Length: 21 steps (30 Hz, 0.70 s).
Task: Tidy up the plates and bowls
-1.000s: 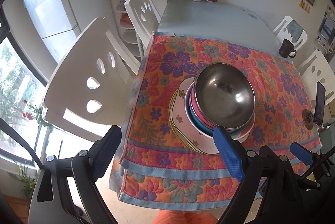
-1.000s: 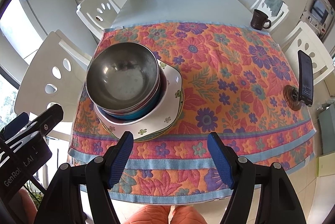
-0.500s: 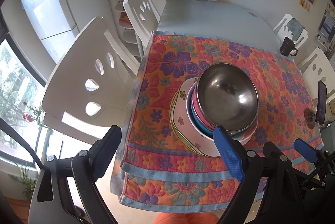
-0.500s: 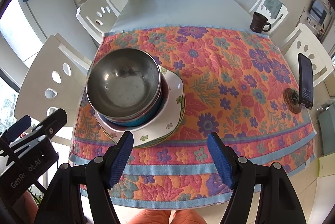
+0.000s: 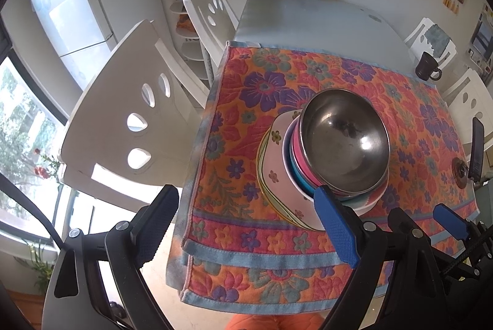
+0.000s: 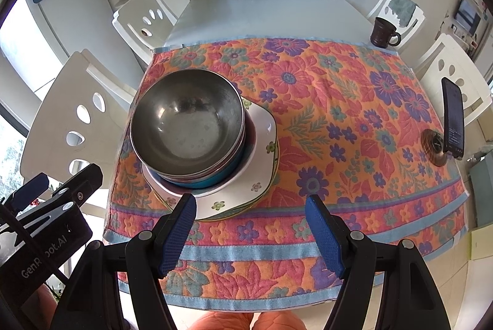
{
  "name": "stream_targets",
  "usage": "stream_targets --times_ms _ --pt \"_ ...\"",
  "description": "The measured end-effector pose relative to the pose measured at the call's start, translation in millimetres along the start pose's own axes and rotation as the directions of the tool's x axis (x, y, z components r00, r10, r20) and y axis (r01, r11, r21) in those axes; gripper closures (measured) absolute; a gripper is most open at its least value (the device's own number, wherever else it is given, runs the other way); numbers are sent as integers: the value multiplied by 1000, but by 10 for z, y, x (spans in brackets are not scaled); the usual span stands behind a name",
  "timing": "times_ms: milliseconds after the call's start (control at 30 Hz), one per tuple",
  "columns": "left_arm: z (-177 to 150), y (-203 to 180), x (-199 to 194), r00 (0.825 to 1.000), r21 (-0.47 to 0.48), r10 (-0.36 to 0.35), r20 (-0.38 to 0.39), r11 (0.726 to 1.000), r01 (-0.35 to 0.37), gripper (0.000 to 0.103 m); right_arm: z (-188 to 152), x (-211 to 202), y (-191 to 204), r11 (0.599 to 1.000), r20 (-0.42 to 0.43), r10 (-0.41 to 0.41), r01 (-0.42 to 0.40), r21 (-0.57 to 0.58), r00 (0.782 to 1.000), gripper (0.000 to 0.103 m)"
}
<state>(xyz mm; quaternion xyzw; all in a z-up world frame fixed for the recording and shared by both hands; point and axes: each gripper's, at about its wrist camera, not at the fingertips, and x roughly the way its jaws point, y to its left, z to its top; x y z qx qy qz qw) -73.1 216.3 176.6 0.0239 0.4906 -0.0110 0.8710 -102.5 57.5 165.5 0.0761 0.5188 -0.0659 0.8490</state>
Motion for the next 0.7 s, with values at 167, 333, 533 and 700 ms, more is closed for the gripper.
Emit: stream_targets --times_ms 167,333,533,700 --pt "13 18 33 1000 4 3 -3 1000 -3 14 8 20 11 1000 -5 -1 1 -1 1000 32" --pt "31 22 75 1000 11 4 -6 1000 -4 14 25 46 28 1000 -8 -3 3 2 1000 32" --pt "80 42 130 1000 17 10 -5 1000 -9 14 55 109 50 1000 -18 -6 6 9 1000 32" --pt "137 69 141 997 35 70 44 997 -72 14 89 151 73 1000 -17 -12 12 15 1000 32"
